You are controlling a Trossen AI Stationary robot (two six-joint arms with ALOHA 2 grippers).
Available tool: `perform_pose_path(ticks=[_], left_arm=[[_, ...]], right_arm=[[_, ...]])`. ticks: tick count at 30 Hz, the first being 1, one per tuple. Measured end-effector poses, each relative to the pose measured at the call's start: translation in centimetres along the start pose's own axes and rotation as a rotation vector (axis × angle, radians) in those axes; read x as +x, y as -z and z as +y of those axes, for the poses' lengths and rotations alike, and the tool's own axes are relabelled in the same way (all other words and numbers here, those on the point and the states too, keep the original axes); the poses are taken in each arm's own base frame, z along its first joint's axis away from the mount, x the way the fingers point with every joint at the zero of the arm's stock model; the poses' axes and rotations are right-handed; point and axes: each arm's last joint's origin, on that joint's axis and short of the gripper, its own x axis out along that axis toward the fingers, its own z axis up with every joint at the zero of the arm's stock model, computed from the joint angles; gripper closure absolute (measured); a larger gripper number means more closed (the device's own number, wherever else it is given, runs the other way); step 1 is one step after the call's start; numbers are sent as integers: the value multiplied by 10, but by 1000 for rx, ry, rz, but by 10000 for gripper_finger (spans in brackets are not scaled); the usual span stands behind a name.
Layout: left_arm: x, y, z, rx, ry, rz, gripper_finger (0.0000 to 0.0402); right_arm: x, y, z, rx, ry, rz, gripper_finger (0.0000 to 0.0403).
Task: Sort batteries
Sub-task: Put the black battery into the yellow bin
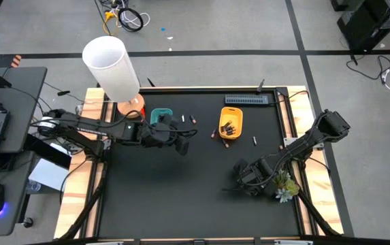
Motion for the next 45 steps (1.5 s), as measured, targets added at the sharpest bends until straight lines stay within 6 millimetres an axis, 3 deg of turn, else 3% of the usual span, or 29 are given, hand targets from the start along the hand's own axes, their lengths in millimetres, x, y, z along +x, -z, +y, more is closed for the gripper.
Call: perform_pose_path(ticks=[21,34,39,45], left_arm=[[0,1,1,6,-3,12,311],[0,2,2,15,-17,26,311],[0,2,2,15,-18,27,311],[0,2,2,41,-17,27,311]], right_arm=[[7,2,1,-31,10,-41,147],[4,0,-2,-32,39,-63,255],[-18,0,-6,89,36,-20,255],[-57,-3,1,175,-175,100,252]])
